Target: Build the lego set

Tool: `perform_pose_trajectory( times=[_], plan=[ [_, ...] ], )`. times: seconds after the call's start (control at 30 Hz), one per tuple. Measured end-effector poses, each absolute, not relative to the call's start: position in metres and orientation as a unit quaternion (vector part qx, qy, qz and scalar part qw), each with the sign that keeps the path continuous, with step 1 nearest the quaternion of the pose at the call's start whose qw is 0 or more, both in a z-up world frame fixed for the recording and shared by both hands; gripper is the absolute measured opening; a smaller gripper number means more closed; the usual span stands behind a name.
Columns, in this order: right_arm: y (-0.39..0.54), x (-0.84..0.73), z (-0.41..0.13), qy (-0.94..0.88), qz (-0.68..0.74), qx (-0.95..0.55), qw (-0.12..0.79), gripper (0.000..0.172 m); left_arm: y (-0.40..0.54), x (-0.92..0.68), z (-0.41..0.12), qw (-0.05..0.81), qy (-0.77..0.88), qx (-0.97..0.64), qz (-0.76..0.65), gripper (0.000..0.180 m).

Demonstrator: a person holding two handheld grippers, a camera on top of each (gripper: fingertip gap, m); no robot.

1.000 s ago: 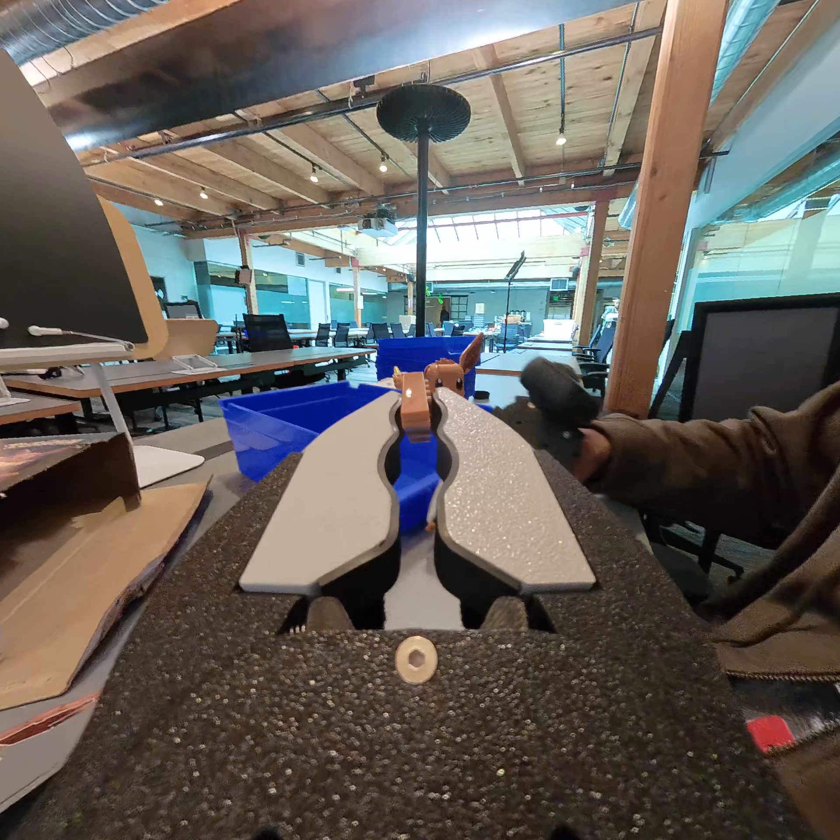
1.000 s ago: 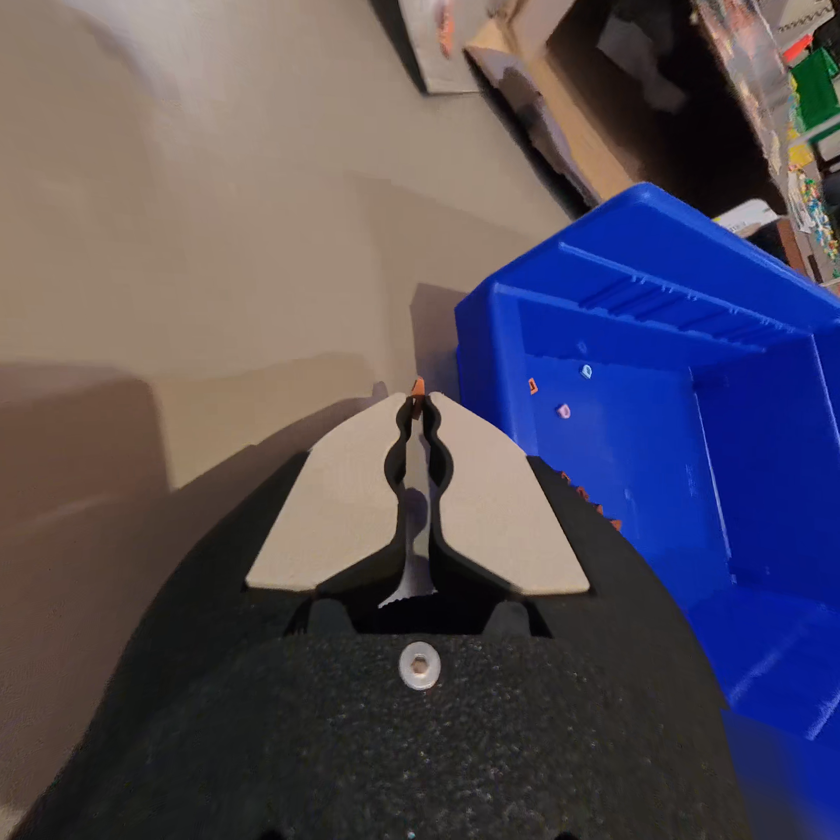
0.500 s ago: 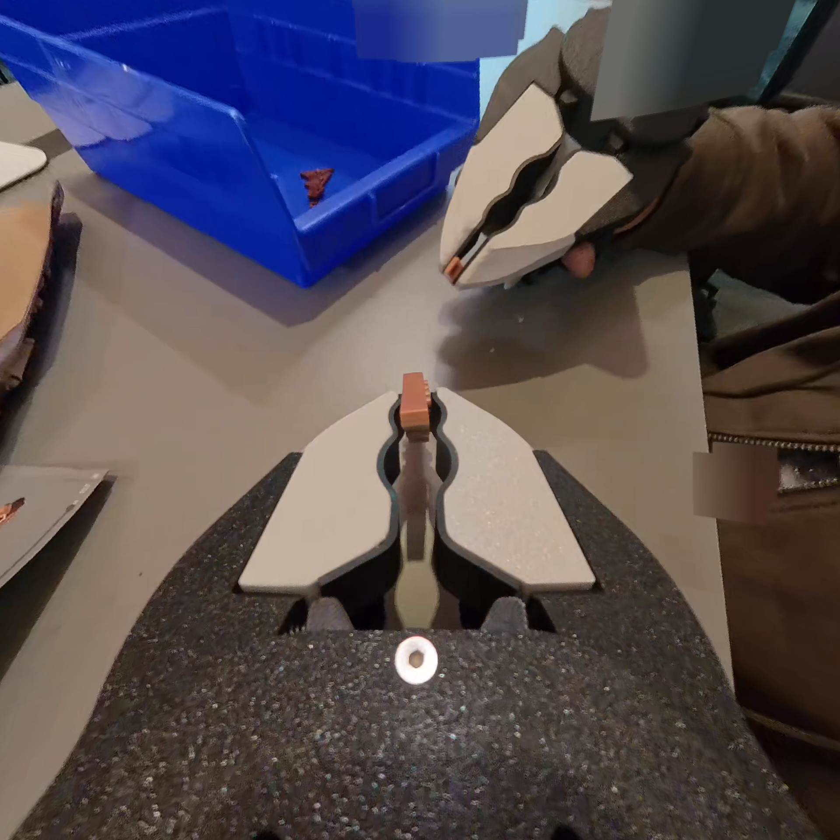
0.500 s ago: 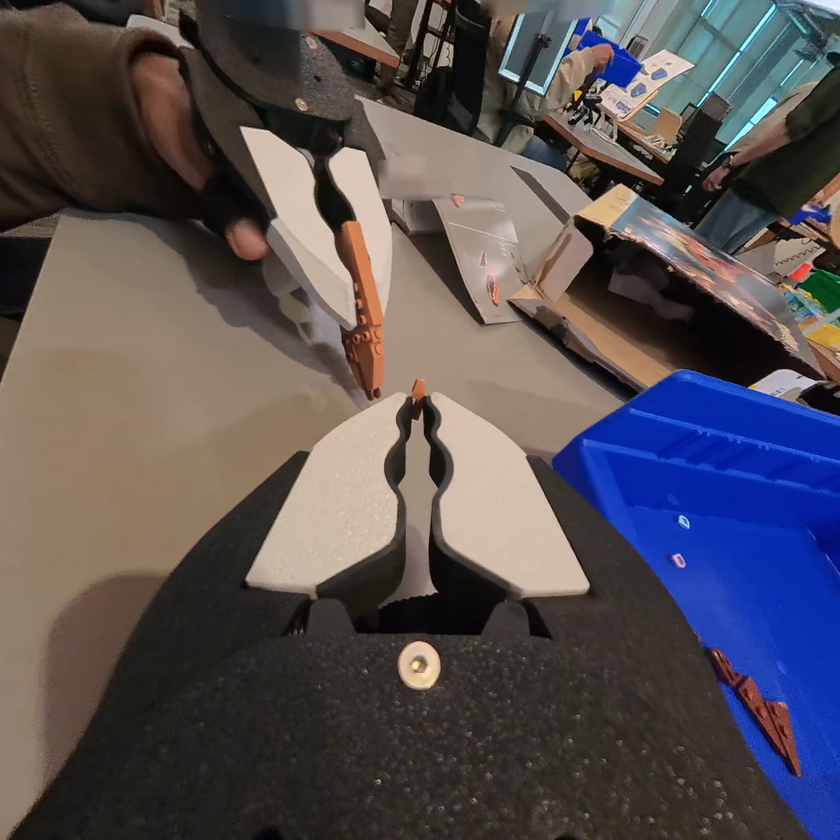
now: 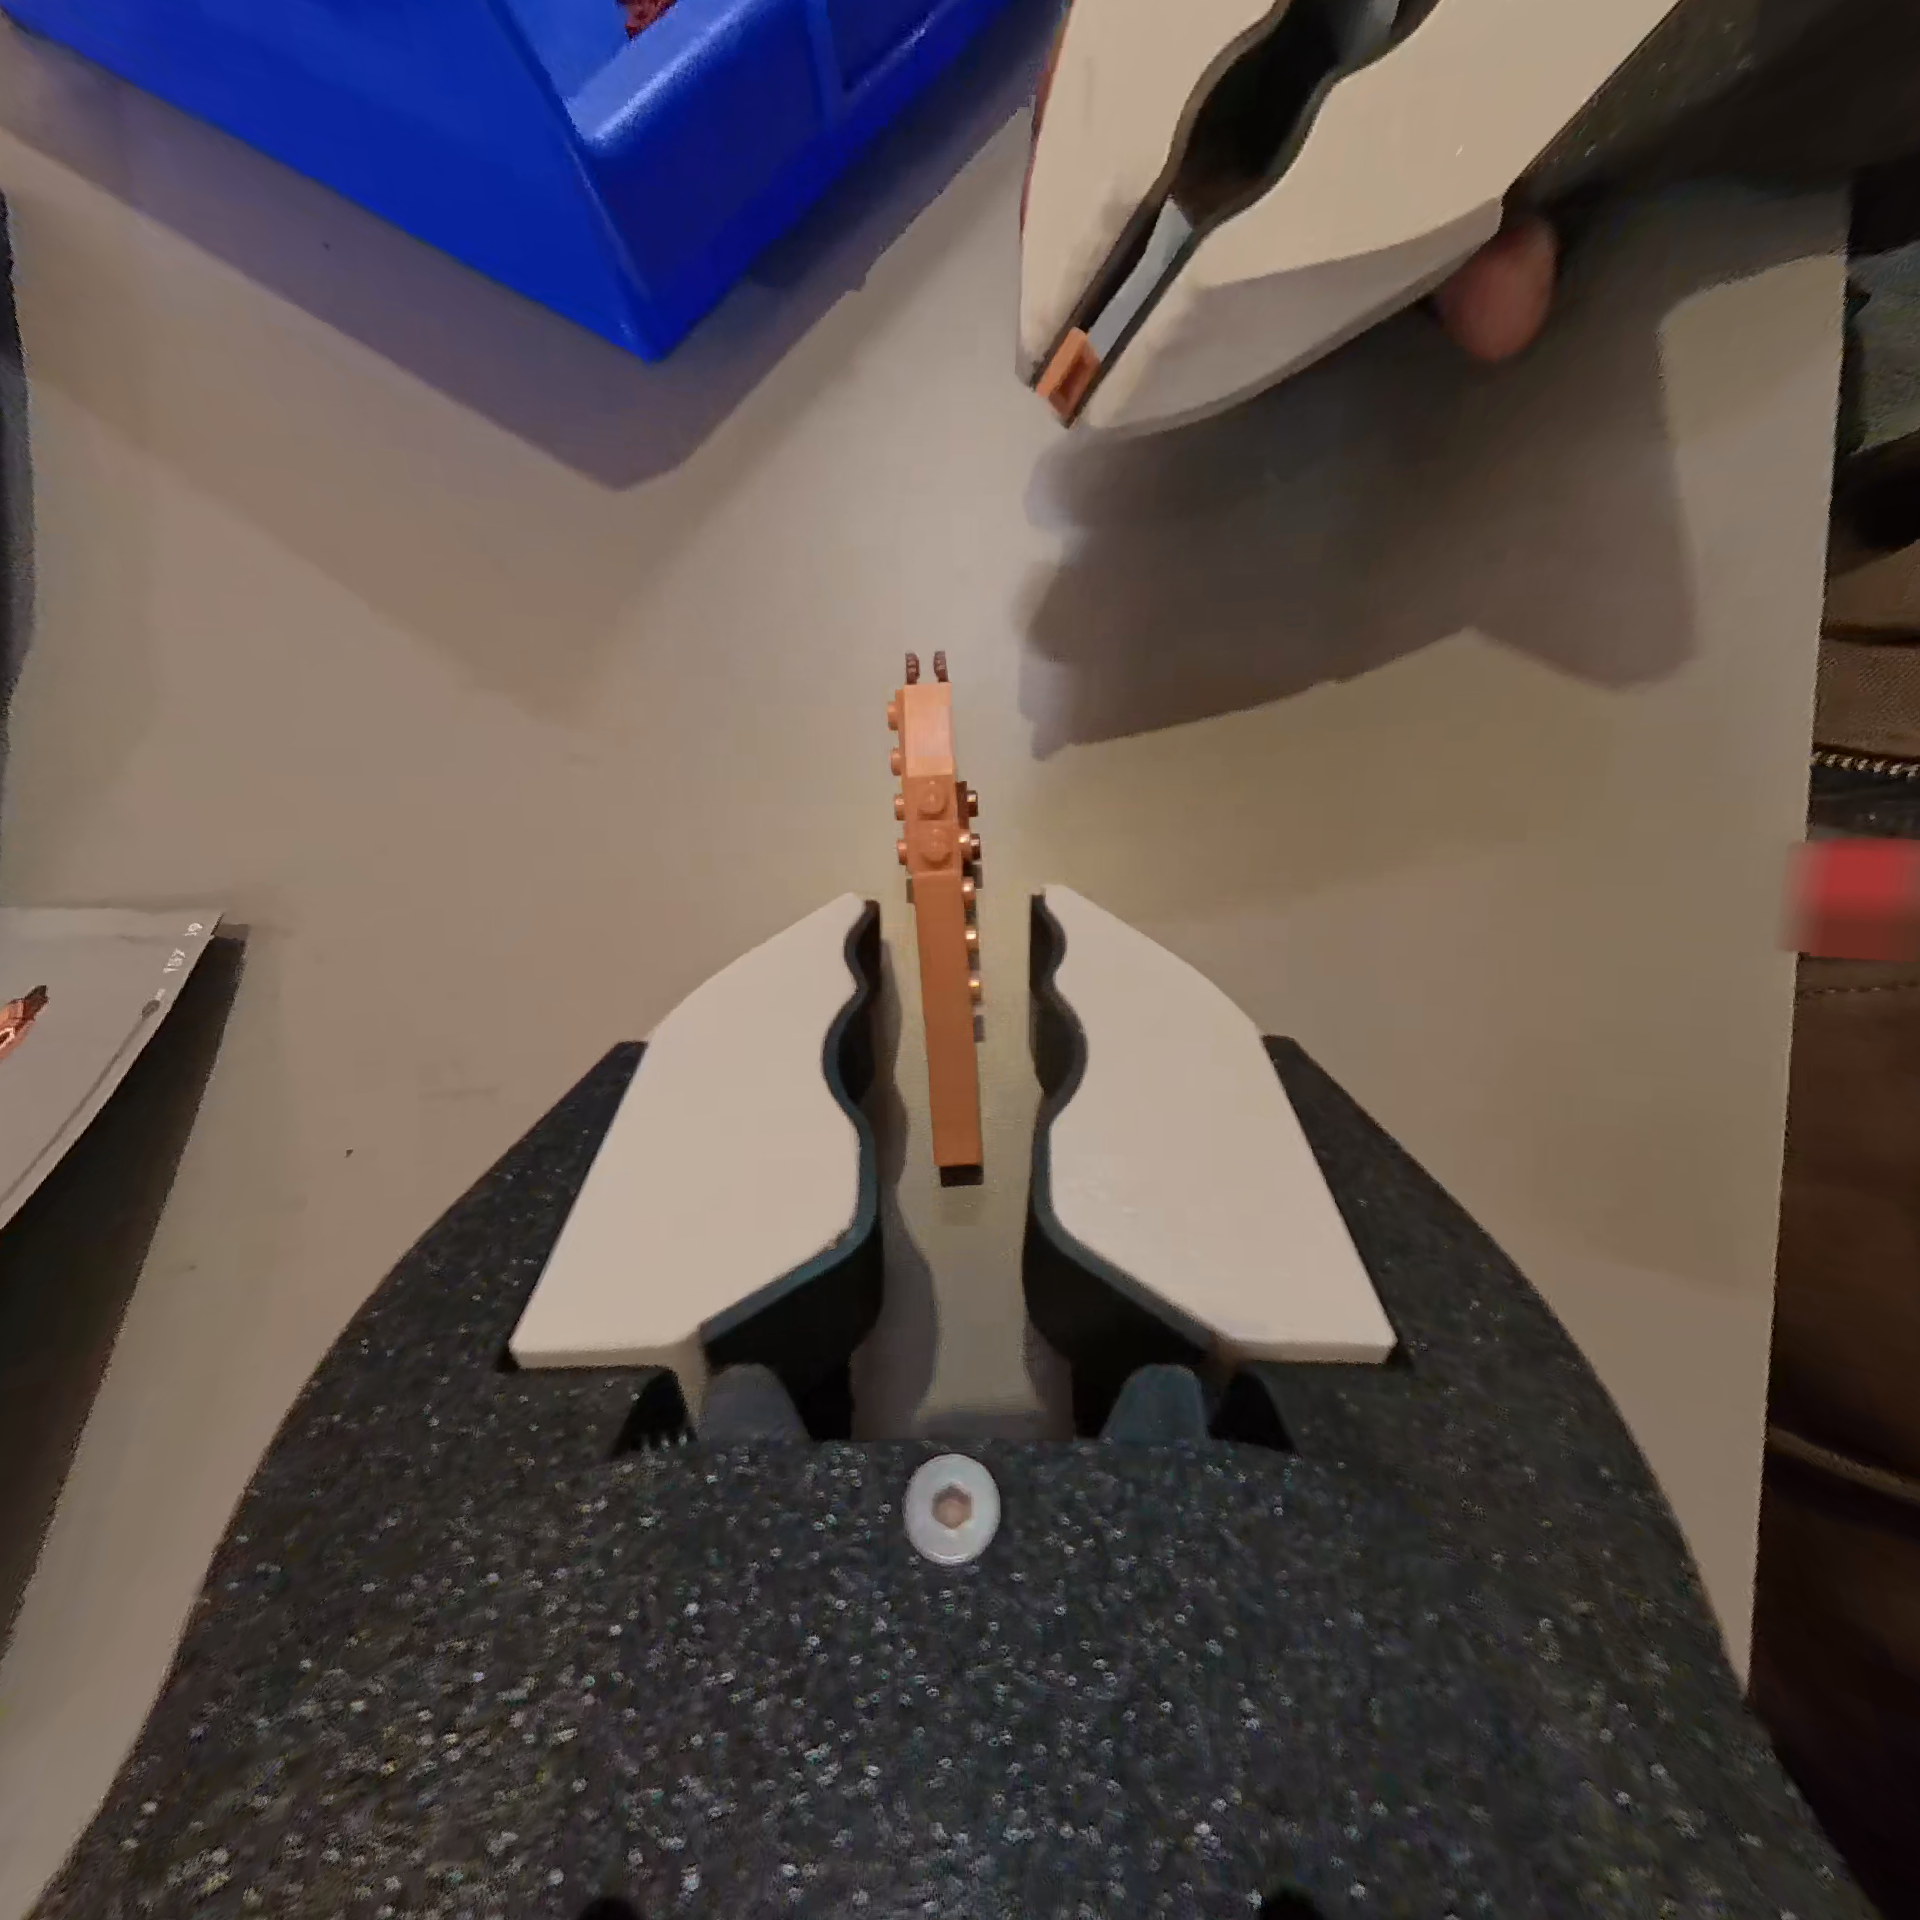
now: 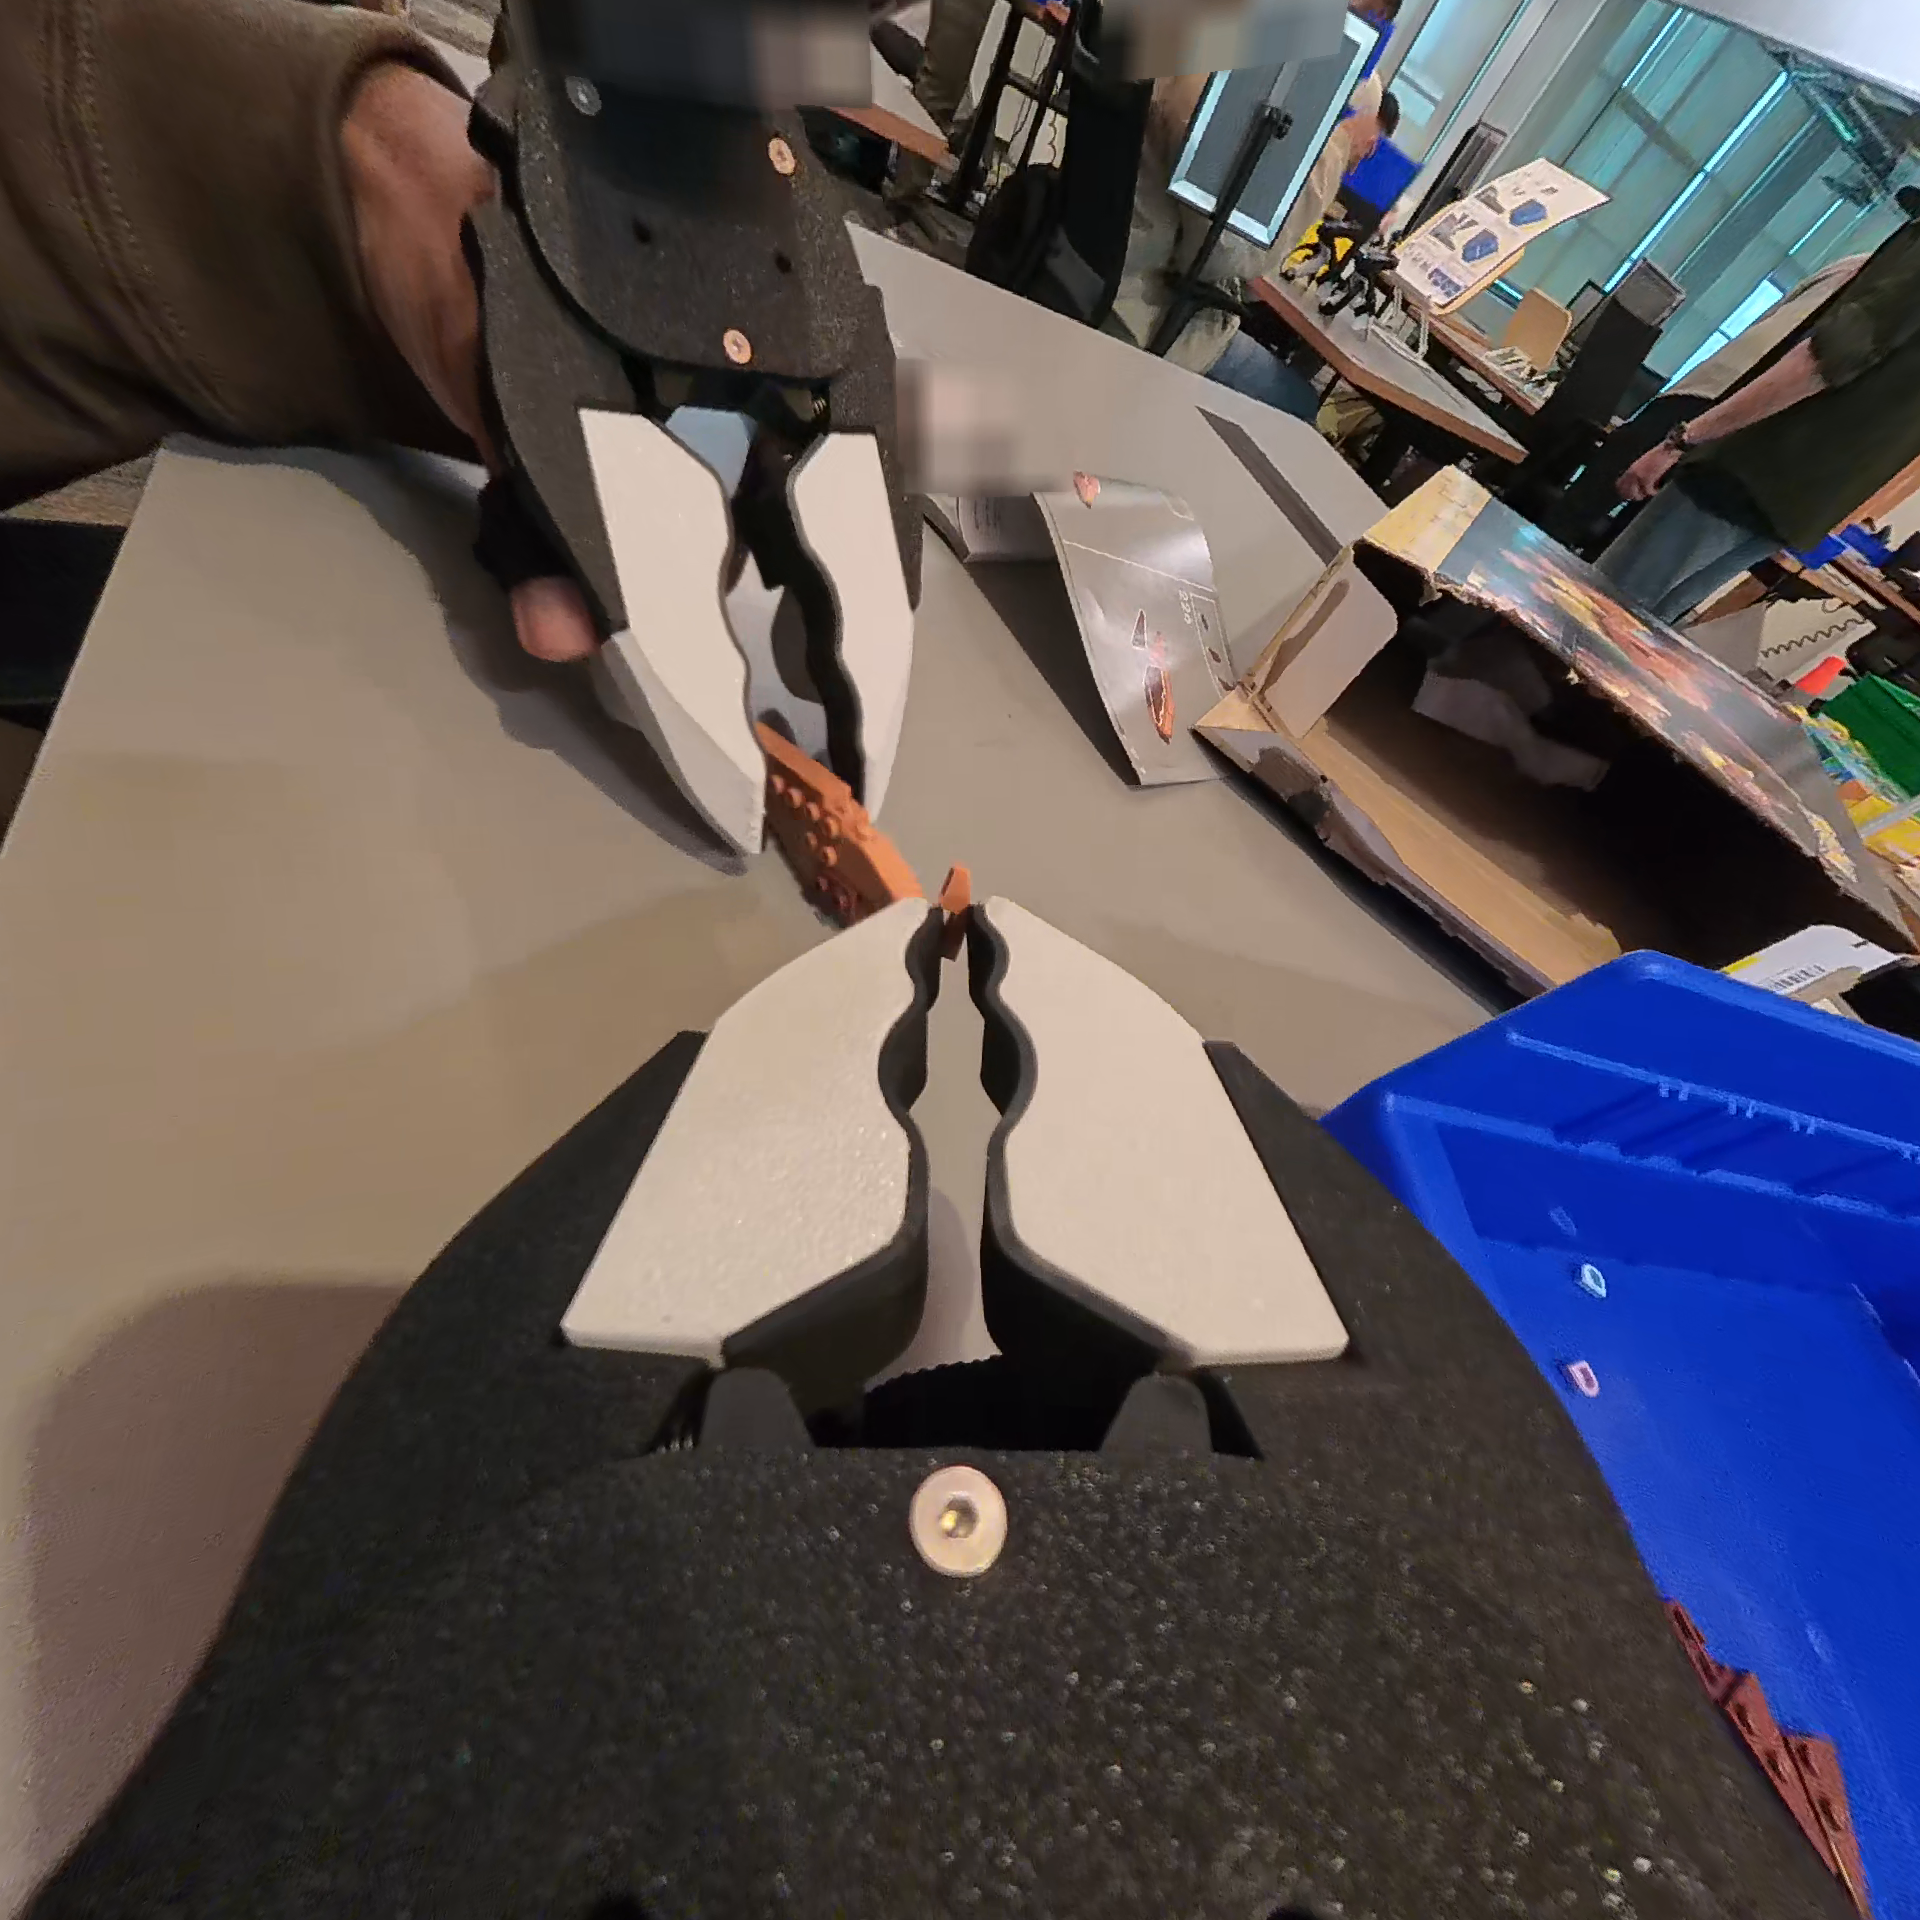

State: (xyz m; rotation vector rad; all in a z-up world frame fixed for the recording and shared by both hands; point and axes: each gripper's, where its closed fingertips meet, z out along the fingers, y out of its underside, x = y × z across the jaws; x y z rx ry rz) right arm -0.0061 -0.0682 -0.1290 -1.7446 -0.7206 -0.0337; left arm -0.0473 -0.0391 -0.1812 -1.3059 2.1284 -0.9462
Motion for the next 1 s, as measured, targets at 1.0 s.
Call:
perform_pose_trajectory(
  times=[1.0],
  plan=[
    [-0.08,-0.037,-0.063,-0.276,0.203,-0.598,0.725,0.004,-0.088,-0.028,-0.063,0.054,0.435,-0.468,-0.767,0.023]
  ],
)
